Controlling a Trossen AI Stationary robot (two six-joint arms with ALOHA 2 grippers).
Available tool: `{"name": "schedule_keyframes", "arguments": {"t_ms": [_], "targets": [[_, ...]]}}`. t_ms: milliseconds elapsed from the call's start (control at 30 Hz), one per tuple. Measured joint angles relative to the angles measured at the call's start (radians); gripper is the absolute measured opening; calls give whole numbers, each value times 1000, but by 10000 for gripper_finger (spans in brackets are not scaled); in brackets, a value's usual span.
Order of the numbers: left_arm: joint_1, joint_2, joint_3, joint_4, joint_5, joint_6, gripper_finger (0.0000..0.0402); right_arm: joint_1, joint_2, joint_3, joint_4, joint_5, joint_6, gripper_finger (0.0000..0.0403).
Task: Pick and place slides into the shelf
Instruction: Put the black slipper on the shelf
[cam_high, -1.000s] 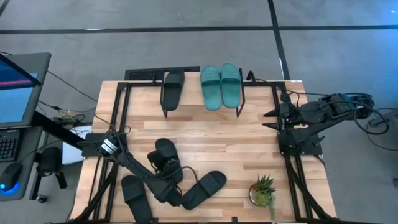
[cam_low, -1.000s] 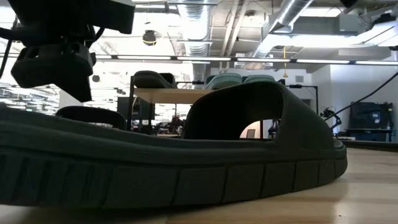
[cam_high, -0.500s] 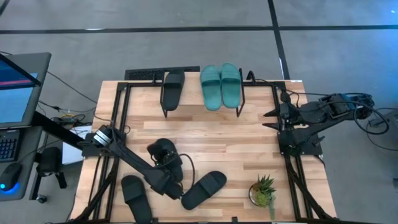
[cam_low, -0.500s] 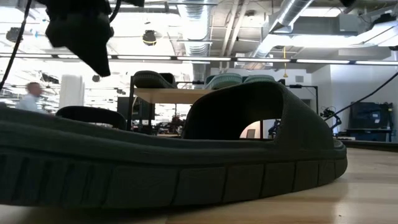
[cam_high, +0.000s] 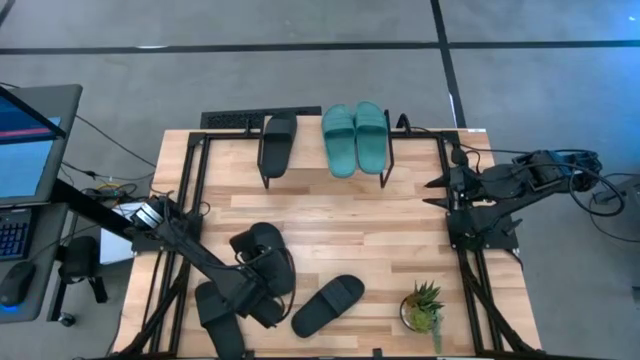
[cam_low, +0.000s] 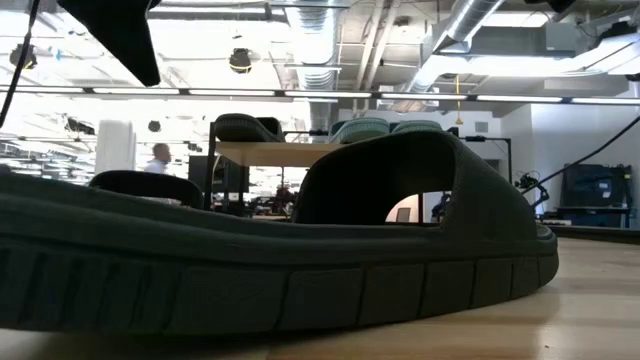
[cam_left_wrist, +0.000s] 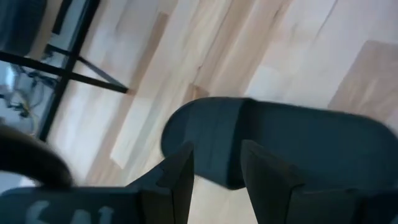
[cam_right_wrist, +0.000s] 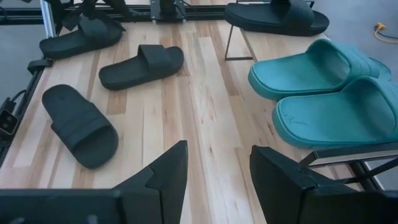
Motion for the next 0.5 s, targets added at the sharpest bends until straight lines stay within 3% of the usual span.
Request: {"name": "schedule_keyframes", "arguments": {"t_ms": [133,333,500], "targets": [[0,0,0,6,0,0,121,0,0,0,0,0,-2,161],[-11,0,8,149,23,45,121,0,0,0,0,0,6,161],[-16,1,-17,116,18,26,121,0,0,0,0,0,8,161]]}}
